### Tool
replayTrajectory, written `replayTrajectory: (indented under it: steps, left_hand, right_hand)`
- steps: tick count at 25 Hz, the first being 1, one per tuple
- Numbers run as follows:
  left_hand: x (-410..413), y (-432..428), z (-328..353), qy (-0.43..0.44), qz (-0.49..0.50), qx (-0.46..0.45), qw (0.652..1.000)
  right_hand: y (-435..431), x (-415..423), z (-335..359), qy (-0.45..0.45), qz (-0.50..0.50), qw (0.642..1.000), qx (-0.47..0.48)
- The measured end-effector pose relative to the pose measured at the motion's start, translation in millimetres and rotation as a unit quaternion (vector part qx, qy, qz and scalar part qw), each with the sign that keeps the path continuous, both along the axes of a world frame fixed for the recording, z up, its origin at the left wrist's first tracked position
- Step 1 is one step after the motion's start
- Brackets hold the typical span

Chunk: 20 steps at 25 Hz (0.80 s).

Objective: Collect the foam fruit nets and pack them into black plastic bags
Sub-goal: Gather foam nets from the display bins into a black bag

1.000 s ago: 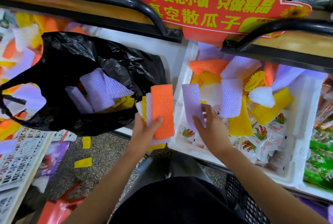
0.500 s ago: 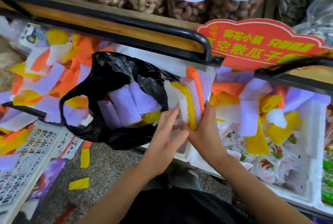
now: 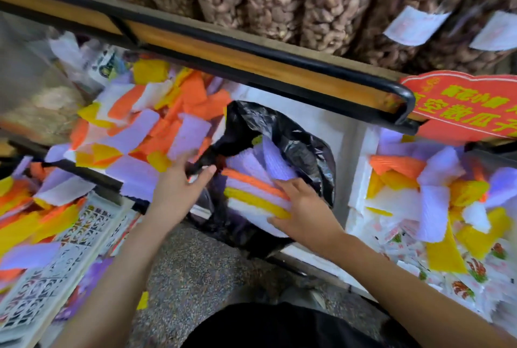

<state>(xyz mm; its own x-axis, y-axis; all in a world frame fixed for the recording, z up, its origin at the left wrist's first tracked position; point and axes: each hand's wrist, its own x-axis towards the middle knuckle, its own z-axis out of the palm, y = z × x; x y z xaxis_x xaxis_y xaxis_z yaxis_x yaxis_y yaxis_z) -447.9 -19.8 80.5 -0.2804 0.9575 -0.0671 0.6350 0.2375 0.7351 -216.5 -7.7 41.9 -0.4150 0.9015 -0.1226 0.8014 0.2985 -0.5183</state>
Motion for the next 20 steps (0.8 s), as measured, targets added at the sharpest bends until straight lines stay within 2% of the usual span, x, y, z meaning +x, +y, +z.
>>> replayTrajectory:
  steps: [3,6,9,11,13,15,18,20]
  left_hand:
    - [2,-5,-4,-0.131,-0.012,0.040,0.990]
    - [-4,-3,2,-0.276,0.034,0.068,0.958]
    - [-14,0,7,-0.316,0.075,0.092,0.941]
    - [-18,0,8,-0.311,0.081,0.094,0.942]
    - [-23,-1,6,-0.321,0.080,0.096,0.939]
    - [-29,-2,2,-0.333,0.079,0.097,0.935]
    - [-34,-6,2,-0.345,0.082,0.089,0.931]
    - [-34,-9,6,-0.347,0.089,0.095,0.929]
  right_hand:
    - [26,-1,0,0.003,-0.075,0.997,-0.017]
    - [59,2,10,0.041,-0.240,0.967,0.082]
    - [66,-16,16,-0.015,-0.262,0.933,0.245]
    - [60,-42,8,-0.069,-0.226,0.933,0.272]
    - [52,-70,-6,-0.128,-0.167,0.946,0.247]
    - [47,-90,-18,-0.184,-0.081,0.966,0.165]
    - [51,-107,-28,-0.212,-0.008,0.977,0.025]
    - [54,-111,-27,-0.222,0.017,0.975,0.004]
